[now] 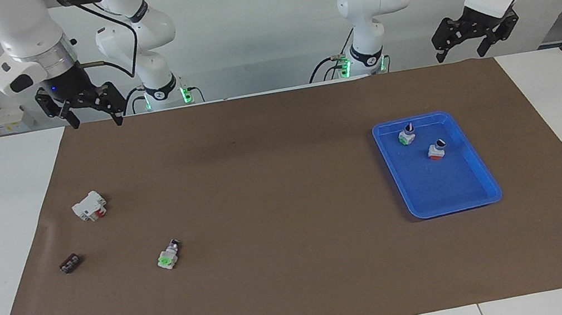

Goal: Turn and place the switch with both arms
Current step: 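Reach the right gripper toward the green-topped switch on the mat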

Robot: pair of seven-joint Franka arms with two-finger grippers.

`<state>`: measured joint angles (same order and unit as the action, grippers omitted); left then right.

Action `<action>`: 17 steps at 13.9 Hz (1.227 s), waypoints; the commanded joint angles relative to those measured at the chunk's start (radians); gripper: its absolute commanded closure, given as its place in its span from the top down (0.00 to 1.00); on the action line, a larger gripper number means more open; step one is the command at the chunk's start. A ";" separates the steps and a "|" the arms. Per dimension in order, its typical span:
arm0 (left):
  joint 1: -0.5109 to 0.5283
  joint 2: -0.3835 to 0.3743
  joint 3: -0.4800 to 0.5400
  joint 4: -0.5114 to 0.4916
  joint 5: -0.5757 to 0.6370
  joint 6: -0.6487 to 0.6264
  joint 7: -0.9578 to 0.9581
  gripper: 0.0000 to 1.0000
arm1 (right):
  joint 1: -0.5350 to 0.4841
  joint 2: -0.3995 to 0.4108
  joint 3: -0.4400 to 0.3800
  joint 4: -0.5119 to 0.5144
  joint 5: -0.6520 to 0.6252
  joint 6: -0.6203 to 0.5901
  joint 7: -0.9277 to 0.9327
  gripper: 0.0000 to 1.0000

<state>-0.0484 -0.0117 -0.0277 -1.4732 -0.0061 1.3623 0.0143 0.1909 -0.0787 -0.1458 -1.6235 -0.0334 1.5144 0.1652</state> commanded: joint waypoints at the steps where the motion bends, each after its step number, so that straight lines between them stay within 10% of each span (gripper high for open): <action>1: -0.008 -0.027 0.005 -0.032 0.021 0.004 -0.010 1.00 | -0.007 -0.020 0.000 -0.016 0.004 0.004 -0.032 1.00; 11: -0.008 -0.027 0.003 -0.032 0.021 0.006 -0.010 1.00 | 0.010 -0.029 0.002 -0.021 -0.014 0.004 0.063 1.00; 17: -0.008 -0.027 0.003 -0.033 0.021 0.003 -0.010 1.00 | 0.044 -0.013 0.011 -0.188 -0.008 0.278 0.346 1.00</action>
<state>-0.0484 -0.0117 -0.0277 -1.4733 -0.0061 1.3622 0.0143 0.2387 -0.0758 -0.1369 -1.7313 -0.0335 1.7050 0.4718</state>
